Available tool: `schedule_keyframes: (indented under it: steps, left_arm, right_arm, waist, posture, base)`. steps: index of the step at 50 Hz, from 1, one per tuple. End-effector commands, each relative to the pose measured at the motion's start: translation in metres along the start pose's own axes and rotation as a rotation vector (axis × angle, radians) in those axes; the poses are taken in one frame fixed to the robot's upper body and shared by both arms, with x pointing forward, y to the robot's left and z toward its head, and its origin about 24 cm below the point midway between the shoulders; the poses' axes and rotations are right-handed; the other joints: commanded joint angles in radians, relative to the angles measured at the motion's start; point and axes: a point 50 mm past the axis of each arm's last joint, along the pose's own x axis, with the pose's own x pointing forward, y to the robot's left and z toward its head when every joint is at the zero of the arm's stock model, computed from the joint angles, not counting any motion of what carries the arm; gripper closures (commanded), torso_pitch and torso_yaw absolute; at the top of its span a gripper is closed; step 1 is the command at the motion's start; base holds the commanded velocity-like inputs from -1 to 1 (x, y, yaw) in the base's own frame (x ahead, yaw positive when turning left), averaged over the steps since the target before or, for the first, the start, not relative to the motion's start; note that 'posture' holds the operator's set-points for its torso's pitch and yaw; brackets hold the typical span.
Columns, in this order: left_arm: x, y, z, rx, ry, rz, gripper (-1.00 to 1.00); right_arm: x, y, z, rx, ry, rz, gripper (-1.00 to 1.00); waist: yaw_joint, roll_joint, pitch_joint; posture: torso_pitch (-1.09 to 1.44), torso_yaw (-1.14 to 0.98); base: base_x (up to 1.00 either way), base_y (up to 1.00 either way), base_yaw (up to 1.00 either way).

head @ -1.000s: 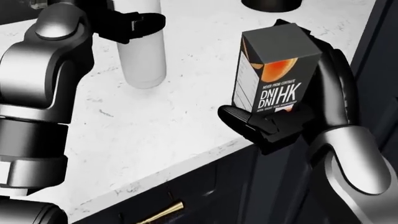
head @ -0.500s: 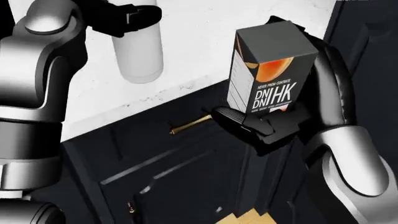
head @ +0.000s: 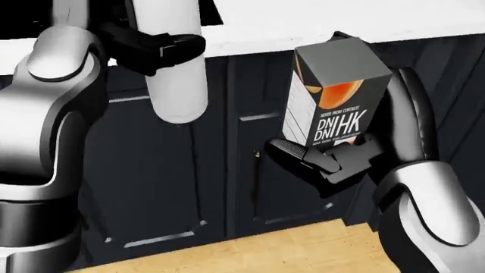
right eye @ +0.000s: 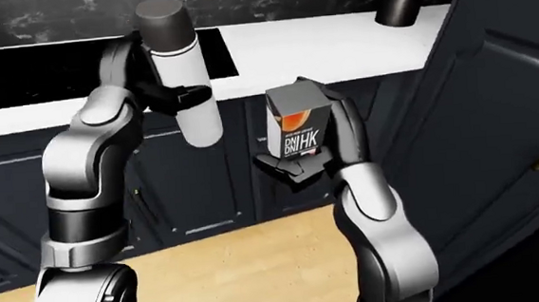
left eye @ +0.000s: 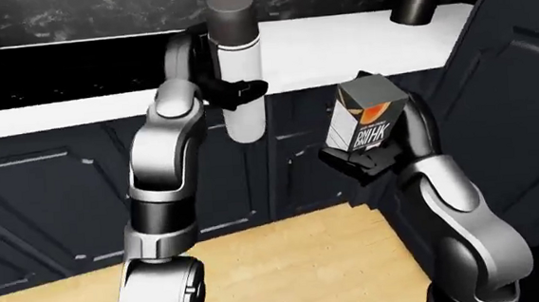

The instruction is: Move the drinks to the dining counter.

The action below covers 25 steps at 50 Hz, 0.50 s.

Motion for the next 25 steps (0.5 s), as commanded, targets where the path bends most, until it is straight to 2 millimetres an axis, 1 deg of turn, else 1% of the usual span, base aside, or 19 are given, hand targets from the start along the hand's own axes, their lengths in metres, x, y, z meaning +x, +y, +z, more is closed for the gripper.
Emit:
schedule_keyframes:
  steps: [1, 2, 3, 4, 5, 6, 7, 8, 9, 12, 14, 15, 16, 17, 18, 19, 21, 22, 25]
  left_arm:
    - [-0.008, -0.001, 0.024, -0.01, -0.117, -0.014, 1.0]
    - [-0.009, -0.001, 0.023, -0.01, -0.12, -0.016, 1.0]
    - [-0.011, 0.0, 0.021, -0.008, -0.122, -0.015, 1.0]
    - [-0.014, 0.0, 0.02, -0.006, -0.127, -0.018, 1.0]
    - [-0.017, -0.001, 0.019, 0.002, -0.135, -0.022, 1.0]
    - [-0.021, -0.002, 0.018, 0.013, -0.147, -0.026, 1.0]
    - [-0.023, -0.002, 0.018, 0.012, -0.154, -0.032, 1.0]
    - [-0.026, -0.003, 0.016, 0.021, -0.17, -0.037, 1.0]
    - [-0.029, -0.004, 0.016, 0.022, -0.195, -0.049, 1.0]
    - [-0.038, -0.009, 0.009, 0.042, -0.234, -0.096, 1.0]
    - [-0.04, -0.008, 0.006, 0.042, -0.254, -0.098, 1.0]
    - [-0.041, -0.007, 0.003, 0.042, -0.262, -0.096, 1.0]
    - [-0.042, -0.006, -0.001, 0.042, -0.267, -0.094, 1.0]
    - [-0.041, -0.004, -0.004, 0.04, -0.268, -0.091, 1.0]
    - [-0.04, -0.001, -0.007, 0.036, -0.264, -0.08, 1.0]
    - [-0.039, 0.001, -0.008, 0.034, -0.262, -0.076, 1.0]
    - [-0.035, 0.005, -0.016, 0.034, -0.247, -0.061, 1.0]
    - [-0.035, 0.008, -0.019, 0.033, -0.241, -0.055, 1.0]
    - [-0.03, 0.016, -0.028, 0.005, -0.196, -0.04, 1.0]
  right_arm:
    - [-0.004, -0.001, 0.019, -0.006, -0.117, -0.01, 1.0]
    - [-0.003, -0.002, 0.019, -0.006, -0.117, -0.012, 1.0]
    - [-0.003, -0.002, 0.018, -0.009, -0.117, -0.011, 1.0]
    - [-0.003, -0.002, 0.018, -0.011, -0.117, -0.012, 1.0]
    - [-0.003, -0.003, 0.018, -0.012, -0.117, -0.011, 1.0]
    - [-0.004, -0.003, 0.018, -0.014, -0.117, -0.011, 1.0]
    - [-0.004, -0.004, 0.018, -0.014, -0.117, -0.011, 1.0]
    - [-0.004, -0.004, 0.017, -0.016, -0.118, -0.012, 1.0]
    - [-0.004, -0.005, 0.018, -0.016, -0.121, -0.011, 1.0]
    - [-0.003, -0.007, 0.017, -0.017, -0.126, -0.012, 1.0]
    - [-0.002, -0.009, 0.018, -0.021, -0.131, -0.01, 1.0]
    - [-0.002, -0.01, 0.019, -0.024, -0.133, -0.01, 1.0]
    - [-0.002, -0.011, 0.018, -0.026, -0.133, -0.012, 1.0]
    - [-0.001, -0.012, 0.017, -0.027, -0.132, -0.013, 1.0]
    - [-0.001, -0.013, 0.017, -0.028, -0.132, -0.014, 1.0]
    - [-0.001, -0.013, 0.016, -0.029, -0.132, -0.014, 1.0]
    - [0.0, -0.013, 0.015, -0.032, -0.133, -0.013, 1.0]
    - [0.0, -0.013, 0.016, -0.033, -0.134, -0.012, 1.0]
    - [0.0, -0.013, 0.015, -0.035, -0.135, -0.011, 1.0]
  waist:
    - [-0.009, 0.003, -0.024]
    - [-0.011, -0.011, -0.02]
    - [-0.013, -0.032, -0.019]
    - [-0.016, -0.076, -0.039]
    - [-0.009, -0.048, -0.02]
    - [-0.011, -0.041, -0.018]
    - [0.0, -0.038, -0.032]
    - [0.0, -0.026, -0.042]
    - [-0.002, -0.012, -0.044]
    - [-0.013, 0.03, -0.031]
    - [-0.022, 0.062, -0.034]
    - [-0.025, 0.08, -0.038]
    - [-0.026, 0.106, -0.045]
    - [-0.019, 0.152, -0.065]
    - [-0.011, 0.131, -0.053]
    - [-0.009, 0.12, -0.053]
    - [0.004, 0.091, -0.064]
    - [0.005, 0.077, -0.062]
    - [-0.002, 0.048, -0.038]
  posture:
    - [0.0, 0.0]
    - [0.0, 0.0]
    - [0.0, 0.0]
    - [0.0, 0.0]
    - [0.0, 0.0]
    - [0.0, 0.0]
    - [0.0, 0.0]
    - [0.0, 0.0]
    - [0.0, 0.0]
    - [0.0, 0.0]
    - [0.0, 0.0]
    - [0.0, 0.0]
    - [0.0, 0.0]
    - [0.0, 0.0]
    - [0.0, 0.0]
    - [0.0, 0.0]
    - [0.0, 0.0]
    - [0.0, 0.0]
    - [0.0, 0.0]
  base:
    - [0.0, 0.0, 1.0]
    - [0.0, 0.0, 1.0]
    - [0.0, 0.0, 1.0]
    - [0.0, 0.0, 1.0]
    - [0.0, 0.0, 1.0]
    - [0.0, 0.0, 1.0]
    - [0.0, 0.0, 1.0]
    - [0.0, 0.0, 1.0]
    - [0.0, 0.0, 1.0]
    - [0.0, 0.0, 1.0]
    - [0.0, 0.0, 1.0]
    - [0.0, 0.0, 1.0]
    - [0.0, 0.0, 1.0]
    - [0.0, 0.0, 1.0]
    - [0.0, 0.0, 1.0]
    - [0.0, 0.0, 1.0]
    - [0.0, 0.0, 1.0]
    - [0.0, 0.0, 1.0]
    - [0.0, 0.0, 1.0]
